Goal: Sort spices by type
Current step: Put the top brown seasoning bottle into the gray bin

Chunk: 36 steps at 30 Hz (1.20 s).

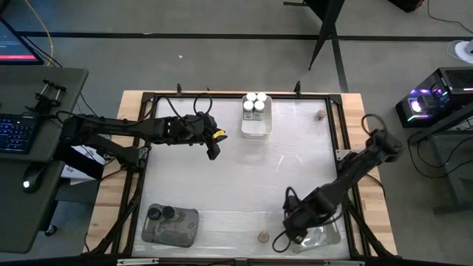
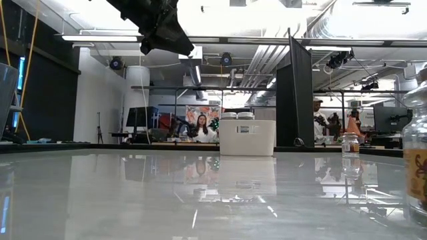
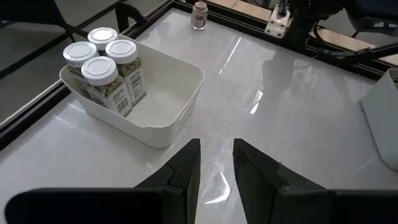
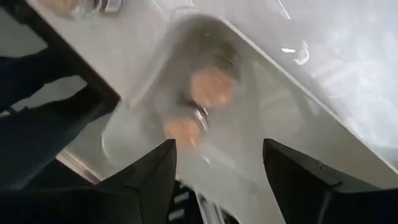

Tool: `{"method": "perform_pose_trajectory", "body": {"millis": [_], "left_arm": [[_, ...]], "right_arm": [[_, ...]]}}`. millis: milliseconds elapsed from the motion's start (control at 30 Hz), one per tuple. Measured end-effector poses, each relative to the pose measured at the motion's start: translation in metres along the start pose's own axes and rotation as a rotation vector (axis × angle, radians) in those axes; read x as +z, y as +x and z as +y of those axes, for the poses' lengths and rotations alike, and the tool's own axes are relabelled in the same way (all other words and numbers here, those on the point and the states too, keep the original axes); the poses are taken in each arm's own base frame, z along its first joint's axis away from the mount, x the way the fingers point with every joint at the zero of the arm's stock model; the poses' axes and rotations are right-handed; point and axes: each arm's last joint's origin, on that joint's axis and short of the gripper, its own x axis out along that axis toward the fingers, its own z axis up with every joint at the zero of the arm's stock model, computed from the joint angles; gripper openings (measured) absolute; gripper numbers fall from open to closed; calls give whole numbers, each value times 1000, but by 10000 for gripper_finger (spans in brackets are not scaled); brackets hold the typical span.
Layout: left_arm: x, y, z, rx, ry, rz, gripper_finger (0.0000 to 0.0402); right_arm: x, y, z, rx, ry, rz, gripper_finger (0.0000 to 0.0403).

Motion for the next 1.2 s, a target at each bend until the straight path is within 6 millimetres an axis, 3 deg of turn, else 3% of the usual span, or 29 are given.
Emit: {"method": "perform_pose_trajectory", "body": {"millis": [133,200,300,467,600,700,833,1033,1200], "left_arm": [[0,0,0,0,-31,0,84],[0,0,0,13,-70,-7,84],[1,0,1,31,-129,-18,84],[3,0,0,19,-187,-40,84],[2,-1,-4,2,-226,-40,84],[1,-2,-7,-10,-242,-35,84],[-1,-3,-11,-16,-253,-29,84],[0,-3,-11,3,-292,-42,84],[0,-3,-11,-11,-299,-35,84]], "right_arm": [[0,-36,-20,-2,56,-84,233],[15,-52,-39,-71,155,-213,234],[53,-75,-76,-230,296,-360,234],[124,-110,-159,-436,486,-515,234],[158,-110,-241,-444,639,-487,234],[157,-99,-294,-397,810,-446,234],[149,-87,-337,-378,1010,-512,234],[155,-85,-361,-414,1150,-683,234],[156,-80,-379,-431,1234,-634,234]]}}
